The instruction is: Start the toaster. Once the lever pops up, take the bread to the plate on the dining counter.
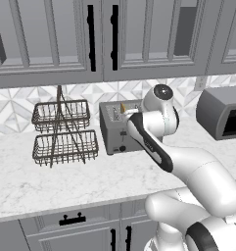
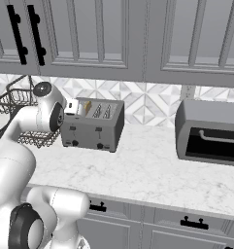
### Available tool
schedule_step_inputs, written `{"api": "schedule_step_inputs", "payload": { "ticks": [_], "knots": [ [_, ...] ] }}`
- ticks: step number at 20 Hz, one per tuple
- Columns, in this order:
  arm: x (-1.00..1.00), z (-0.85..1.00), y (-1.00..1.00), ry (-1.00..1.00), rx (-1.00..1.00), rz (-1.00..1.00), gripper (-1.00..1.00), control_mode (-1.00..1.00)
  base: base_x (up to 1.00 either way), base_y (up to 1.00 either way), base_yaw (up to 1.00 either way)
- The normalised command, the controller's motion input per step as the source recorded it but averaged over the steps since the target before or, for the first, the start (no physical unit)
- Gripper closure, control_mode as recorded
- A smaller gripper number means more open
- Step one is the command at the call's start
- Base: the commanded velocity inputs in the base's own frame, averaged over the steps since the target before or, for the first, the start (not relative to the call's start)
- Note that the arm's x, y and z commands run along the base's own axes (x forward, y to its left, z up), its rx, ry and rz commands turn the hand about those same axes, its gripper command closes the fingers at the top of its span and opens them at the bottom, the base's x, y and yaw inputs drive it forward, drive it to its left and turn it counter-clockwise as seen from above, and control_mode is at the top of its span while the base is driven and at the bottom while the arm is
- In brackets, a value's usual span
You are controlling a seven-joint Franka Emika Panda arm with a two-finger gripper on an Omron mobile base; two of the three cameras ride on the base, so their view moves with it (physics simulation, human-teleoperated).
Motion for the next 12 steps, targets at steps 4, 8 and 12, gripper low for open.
{"api": "schedule_step_inputs", "payload": {
  "ticks": [4,8,12],
  "knots": [
    [0.00,0.00,0.00,0.00,0.00,0.00,-1.00,-1.00,0.00,0.00,0.00],
    [0.00,0.00,0.00,0.00,0.00,0.00,-1.00,-1.00,0.00,0.00,0.00],
    [0.00,0.00,0.00,0.00,0.00,0.00,-1.00,-1.00,0.00,0.00,0.00]
  ]
}}
